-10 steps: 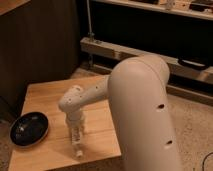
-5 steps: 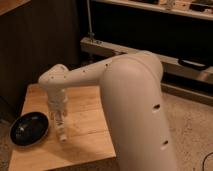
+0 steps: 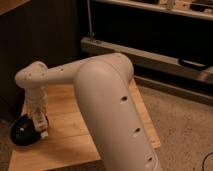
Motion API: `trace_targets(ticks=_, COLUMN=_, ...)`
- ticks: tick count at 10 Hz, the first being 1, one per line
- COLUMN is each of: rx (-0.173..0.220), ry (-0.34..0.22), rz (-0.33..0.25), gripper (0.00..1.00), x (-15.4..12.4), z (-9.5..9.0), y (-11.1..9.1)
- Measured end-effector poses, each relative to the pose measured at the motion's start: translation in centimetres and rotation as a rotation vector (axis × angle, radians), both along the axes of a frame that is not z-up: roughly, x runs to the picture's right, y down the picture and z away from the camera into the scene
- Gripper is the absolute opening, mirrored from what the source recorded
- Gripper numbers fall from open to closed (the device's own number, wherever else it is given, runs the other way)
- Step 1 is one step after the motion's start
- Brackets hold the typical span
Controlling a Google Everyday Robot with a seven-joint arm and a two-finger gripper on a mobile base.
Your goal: Place the bottle in the ceramic bowl
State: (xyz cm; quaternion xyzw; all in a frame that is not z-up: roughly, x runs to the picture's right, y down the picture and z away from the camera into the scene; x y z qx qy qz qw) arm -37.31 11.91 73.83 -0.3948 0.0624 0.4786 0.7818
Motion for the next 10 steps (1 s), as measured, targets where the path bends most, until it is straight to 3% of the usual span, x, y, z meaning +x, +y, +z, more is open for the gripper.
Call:
trace_targets(ticks=1, rx=0.001, ry=-0.040, rz=-0.013, gripper=0.01, x=-1.6, z=-0.7, y=0.7)
trace_targets(ticks=4, rx=0.032, ry=-0.120, rz=-0.027, gripper=0.28, x=-4.8, z=-1.5, y=2.8)
trace_targets(ticks=6, rx=0.080, ry=-0.102, rz=0.003, gripper=0.51, x=-5.8, z=-1.0, y=3.6)
trace_targets(ticks=8, rx=0.094, ry=-0.078, rz=0.016, gripper=0.68, x=-6.8, z=-0.6, y=4.1)
trace_targets(ticks=10, rx=0.095, ry=-0.070, rz=0.016, gripper=0.76, x=-6.8, z=-0.4, y=4.1)
